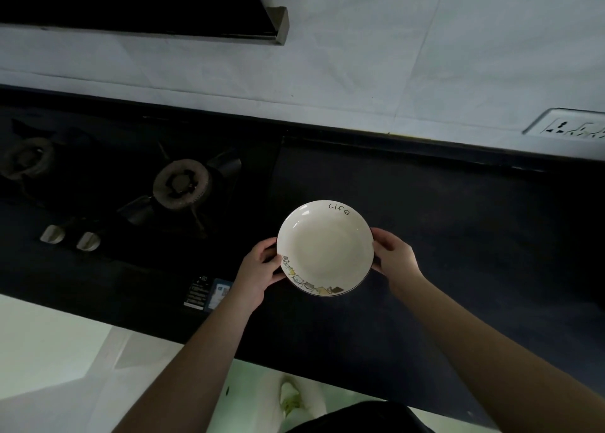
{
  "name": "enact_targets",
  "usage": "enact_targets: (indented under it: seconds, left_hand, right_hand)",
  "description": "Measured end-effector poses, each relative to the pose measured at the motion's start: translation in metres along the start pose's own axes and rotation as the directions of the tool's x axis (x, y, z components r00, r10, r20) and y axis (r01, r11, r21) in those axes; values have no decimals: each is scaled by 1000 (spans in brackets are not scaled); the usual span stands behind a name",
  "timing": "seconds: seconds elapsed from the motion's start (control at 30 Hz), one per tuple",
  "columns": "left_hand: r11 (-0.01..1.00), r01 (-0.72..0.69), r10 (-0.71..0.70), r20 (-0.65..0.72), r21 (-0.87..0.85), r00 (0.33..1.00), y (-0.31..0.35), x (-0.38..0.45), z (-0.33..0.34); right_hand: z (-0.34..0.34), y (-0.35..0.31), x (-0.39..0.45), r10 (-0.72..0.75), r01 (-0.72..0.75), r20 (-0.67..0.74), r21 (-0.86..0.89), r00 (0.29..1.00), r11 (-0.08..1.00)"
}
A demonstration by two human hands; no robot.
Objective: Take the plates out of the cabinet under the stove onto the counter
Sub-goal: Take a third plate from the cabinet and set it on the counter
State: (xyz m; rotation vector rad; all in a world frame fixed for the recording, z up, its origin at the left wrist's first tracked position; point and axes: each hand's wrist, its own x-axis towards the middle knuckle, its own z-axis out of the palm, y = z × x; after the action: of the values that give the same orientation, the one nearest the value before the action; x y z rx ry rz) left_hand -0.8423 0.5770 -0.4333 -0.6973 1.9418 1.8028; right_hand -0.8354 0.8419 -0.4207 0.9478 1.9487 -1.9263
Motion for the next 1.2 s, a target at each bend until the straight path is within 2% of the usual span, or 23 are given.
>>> enact_targets:
  seconds: [0.1, 0.2, 0.3, 0.5, 0.87, 1.1, 1.2]
  left_hand:
    - [998, 9, -7, -27, 63, 1000, 2, 5, -6]
    - [996, -22, 28, -69, 89, 997, 10, 13, -9]
    - [994, -43, 52, -84, 104, 995, 23, 24, -3]
    - [993, 27, -21, -47, 114, 999, 38, 24, 9]
    - [995, 23, -19, -40, 101, 999, 29, 22, 6]
    - [989, -5, 5, -1, 146, 1000, 29, 21, 3]
    - [977, -60, 58, 16, 206, 998, 25, 16, -1]
  right_hand:
    - [2, -3, 3, -29, 29, 3, -63, 1000, 998]
    - [3, -1, 3, -20, 12, -68, -114, 997, 993]
    - [3, 7, -5, 55, -58, -98, -31, 994, 998]
    - [2, 12, -21, 131, -125, -51, 105, 990, 987]
    - [-1, 4, -15, 133, -130, -25, 101, 991, 986]
    - [-2, 3, -18, 135, -136, 9, 91, 991, 987]
    - [-4, 2, -19, 139, -140, 21, 82, 990, 987]
